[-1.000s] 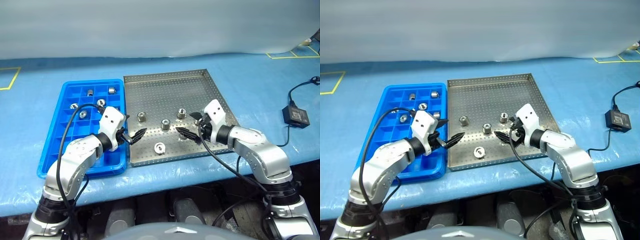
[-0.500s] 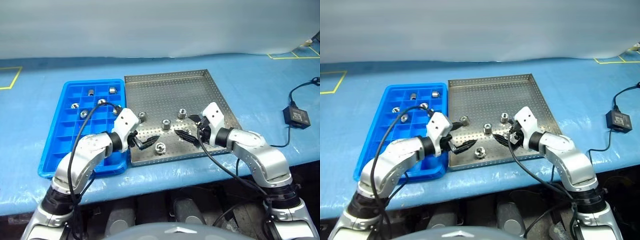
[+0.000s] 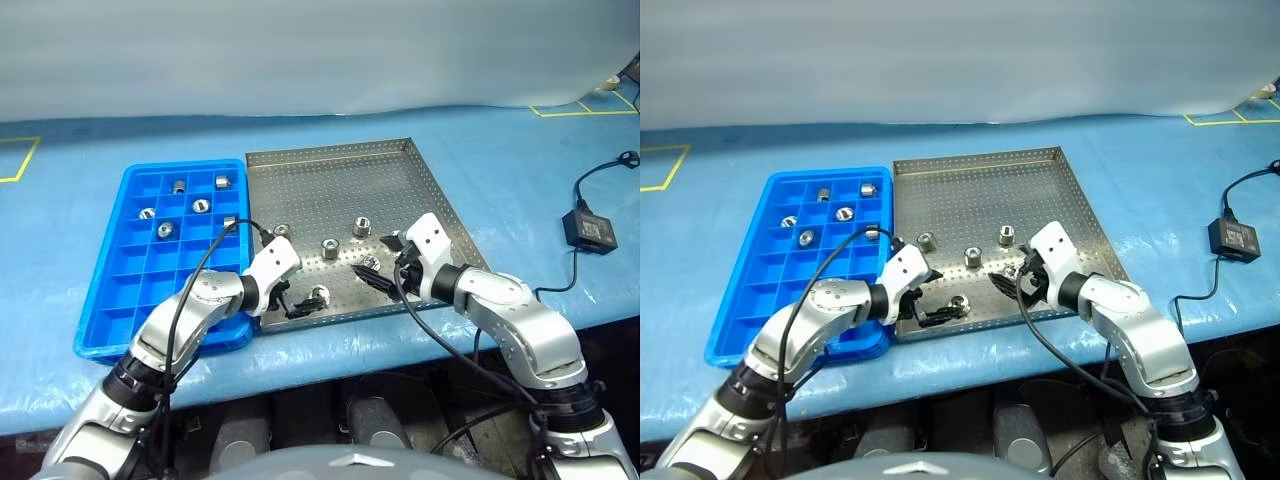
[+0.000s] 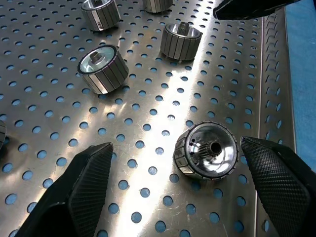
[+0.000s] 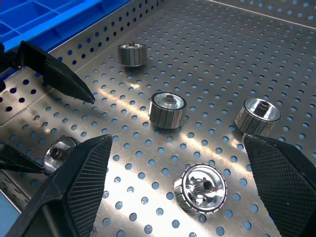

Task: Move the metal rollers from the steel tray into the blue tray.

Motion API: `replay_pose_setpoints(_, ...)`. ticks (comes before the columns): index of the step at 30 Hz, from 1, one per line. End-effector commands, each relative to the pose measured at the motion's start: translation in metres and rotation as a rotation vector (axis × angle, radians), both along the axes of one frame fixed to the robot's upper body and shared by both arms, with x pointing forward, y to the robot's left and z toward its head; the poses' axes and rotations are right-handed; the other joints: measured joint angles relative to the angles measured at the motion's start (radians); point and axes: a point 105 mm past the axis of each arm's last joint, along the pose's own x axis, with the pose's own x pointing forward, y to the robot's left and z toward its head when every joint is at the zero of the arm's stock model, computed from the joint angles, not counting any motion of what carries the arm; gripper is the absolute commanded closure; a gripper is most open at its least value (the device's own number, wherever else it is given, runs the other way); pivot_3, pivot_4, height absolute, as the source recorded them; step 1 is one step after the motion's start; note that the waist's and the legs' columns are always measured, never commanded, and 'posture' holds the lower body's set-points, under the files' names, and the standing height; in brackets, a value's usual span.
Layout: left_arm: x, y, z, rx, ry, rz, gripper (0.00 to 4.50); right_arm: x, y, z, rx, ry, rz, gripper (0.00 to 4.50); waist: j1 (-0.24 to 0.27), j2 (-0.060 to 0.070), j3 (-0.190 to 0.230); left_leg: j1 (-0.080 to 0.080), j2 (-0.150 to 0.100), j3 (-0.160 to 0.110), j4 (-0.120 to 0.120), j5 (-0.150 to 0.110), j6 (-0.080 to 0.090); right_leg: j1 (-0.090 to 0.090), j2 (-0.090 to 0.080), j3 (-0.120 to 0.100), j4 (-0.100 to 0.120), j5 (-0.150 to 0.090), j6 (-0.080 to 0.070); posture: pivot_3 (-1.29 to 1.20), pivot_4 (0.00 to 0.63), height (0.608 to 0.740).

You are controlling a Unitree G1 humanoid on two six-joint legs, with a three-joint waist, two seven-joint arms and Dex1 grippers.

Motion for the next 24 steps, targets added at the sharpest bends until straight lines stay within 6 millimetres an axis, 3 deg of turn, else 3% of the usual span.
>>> replay_pose_setpoints(1,-0.003,-0.001,-0.014,0.028,0.037,0.000,0.91,0.000,-0.003,0.015,0.004,-0.071,-0.016,0.00,0.000,0.002,-0.001,0.000,0.000,0.000,0.000,0.000,0.000,0.001,0.000,0.000,0.000,0.000,0.000,-0.17,0.150,0.740)
replay_pose_setpoints(3,-0.004,-0.003,-0.014,0.023,0.042,-0.002,1.57,0.000,-0.004,0.015,-0.001,-0.074,-0.023,0.00,-0.002,0.004,-0.003,0.001,0.000,0.000,0.000,0.000,0.000,0.001,0.000,0.000,0.000,0.000,0.000,-0.18,0.150,0.740)
replay_pose_setpoints(6,-0.005,-0.005,-0.013,0.006,0.048,-0.007,1.57,-0.002,-0.003,0.016,0.000,-0.080,-0.025,0.00,-0.002,0.006,-0.004,0.001,0.000,0.001,0.000,0.000,0.001,0.001,0.000,0.001,0.000,0.000,0.000,-0.18,0.150,0.740)
replay_pose_setpoints(9,-0.009,-0.006,-0.014,0.008,0.055,-0.018,2.09,-0.004,-0.002,0.014,0.003,-0.074,-0.030,0.00,-0.007,0.006,-0.005,0.001,0.000,0.001,0.000,0.001,0.001,0.001,0.000,0.001,0.000,0.000,0.000,-0.18,0.150,0.740)
replay_pose_setpoints(12,-0.009,-0.006,-0.014,0.001,0.061,-0.021,2.09,-0.002,-0.003,0.012,0.003,-0.071,-0.039,0.00,-0.016,0.006,-0.004,0.001,0.000,0.001,0.000,0.000,0.001,0.000,0.000,0.002,0.000,0.000,0.000,-0.18,0.150,0.740)
replay_pose_setpoints(15,-0.009,-0.008,-0.013,-0.008,0.060,-0.025,3.00,-0.001,-0.002,0.014,0.004,-0.075,-0.041,0.00,-0.018,0.006,-0.004,0.001,0.000,0.002,0.000,0.000,0.001,0.000,0.000,0.002,0.001,0.000,0.000,-0.17,0.150,0.740)
replay_pose_setpoints(16,-0.009,-0.009,-0.013,-0.008,0.057,-0.025,3.10,-0.001,-0.002,0.014,0.005,-0.076,-0.041,0.00,-0.018,0.006,-0.004,0.001,0.000,0.002,0.000,0.000,0.001,0.000,0.000,0.002,0.001,0.000,0.000,-0.17,0.150,0.740)
replay_pose_setpoints(24,0.000,-0.003,0.002,-0.069,0.013,0.028,3.10,0.001,0.001,0.014,0.009,-0.077,-0.034,0.00,-0.017,0.006,-0.004,0.000,0.000,0.002,0.000,0.000,0.002,-0.001,0.000,0.003,0.000,0.000,0.001,-0.15,0.150,0.740)
